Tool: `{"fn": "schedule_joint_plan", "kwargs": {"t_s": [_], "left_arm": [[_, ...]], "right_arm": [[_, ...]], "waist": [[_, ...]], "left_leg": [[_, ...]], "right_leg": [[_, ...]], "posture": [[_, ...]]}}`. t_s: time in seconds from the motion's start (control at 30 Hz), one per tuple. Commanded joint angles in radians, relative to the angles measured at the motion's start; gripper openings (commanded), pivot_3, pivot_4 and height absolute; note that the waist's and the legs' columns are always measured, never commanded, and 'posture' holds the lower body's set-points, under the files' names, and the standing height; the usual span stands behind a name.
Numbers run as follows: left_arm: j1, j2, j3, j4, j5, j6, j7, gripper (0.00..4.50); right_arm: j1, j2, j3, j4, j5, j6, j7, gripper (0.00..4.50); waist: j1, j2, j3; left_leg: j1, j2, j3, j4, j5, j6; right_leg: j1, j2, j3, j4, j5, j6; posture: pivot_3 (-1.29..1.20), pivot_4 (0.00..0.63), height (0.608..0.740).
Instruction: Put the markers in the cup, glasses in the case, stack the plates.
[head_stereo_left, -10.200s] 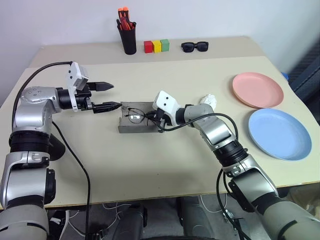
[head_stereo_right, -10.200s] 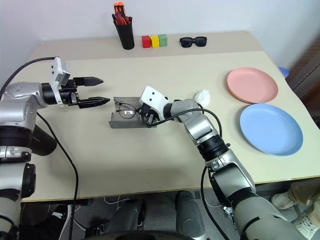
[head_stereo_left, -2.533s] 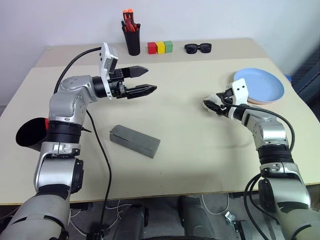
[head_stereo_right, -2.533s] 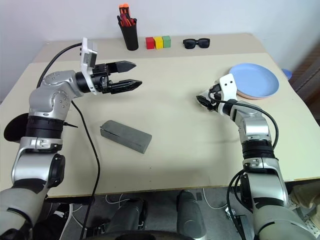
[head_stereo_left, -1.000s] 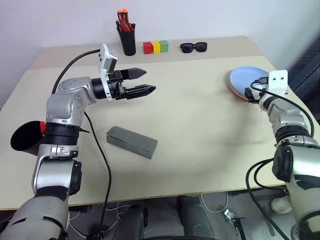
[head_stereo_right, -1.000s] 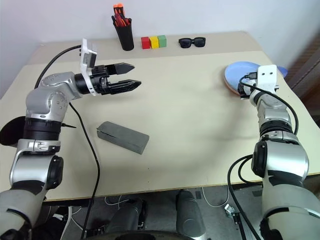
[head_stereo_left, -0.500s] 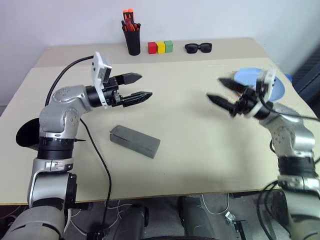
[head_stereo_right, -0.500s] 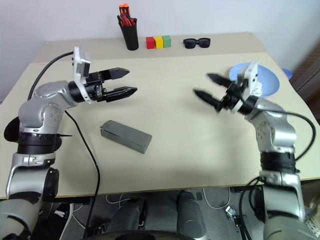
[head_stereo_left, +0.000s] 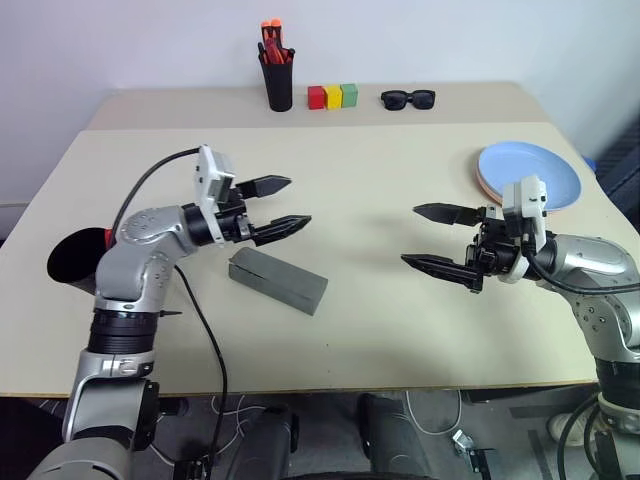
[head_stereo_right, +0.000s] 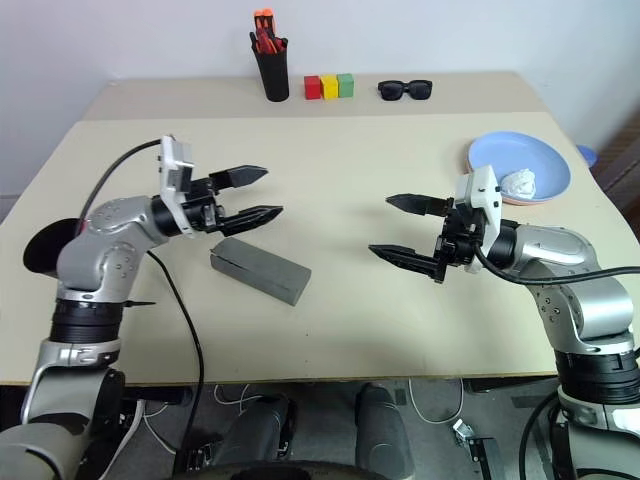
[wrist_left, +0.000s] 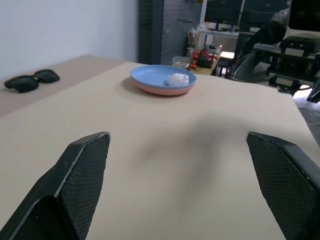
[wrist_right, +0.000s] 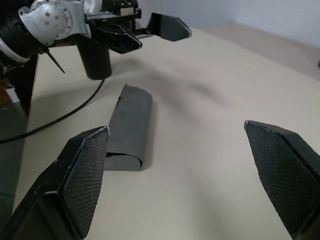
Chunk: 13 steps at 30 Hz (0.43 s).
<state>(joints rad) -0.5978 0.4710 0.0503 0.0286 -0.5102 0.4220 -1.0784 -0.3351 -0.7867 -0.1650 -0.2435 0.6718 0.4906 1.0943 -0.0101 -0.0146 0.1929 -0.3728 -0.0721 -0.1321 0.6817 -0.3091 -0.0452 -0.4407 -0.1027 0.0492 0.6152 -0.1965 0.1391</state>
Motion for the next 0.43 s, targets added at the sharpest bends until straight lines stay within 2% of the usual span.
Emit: {"fn": "schedule_joint_plan", "kwargs": {"t_s": [0.03, 0.43], "left_arm": [[0.025, 0.018, 0.006, -0.040, -0.004, -0.022, -0.003, 4.50], [0.065, 0.053, 0.014, -0.029, -0.005, -0.043, -0.015, 4.50]], "right_arm": [[0.020, -0.023, -0.040, -0.048, 0.009, -0.005, -0.002, 4.42], [0.054, -0.011, -0.028, -0.055, -0.031, -0.037, -0.033, 4.42]], "waist": [[-0.001, 0.000, 0.000], [-0.001, 0.000, 0.000]], "left_leg": [[0.000, 0.000, 0.000, 0.000, 0.000, 0.000], [0.000, 0.000, 0.000, 0.000, 0.000, 0.000]], "right_leg": [[0.000, 0.000, 0.000, 0.000, 0.000, 0.000], [0.000, 0.000, 0.000, 0.000, 0.000, 0.000]], "posture": [[0.00, 0.150, 0.740], [0.00, 0.150, 0.740]]}}
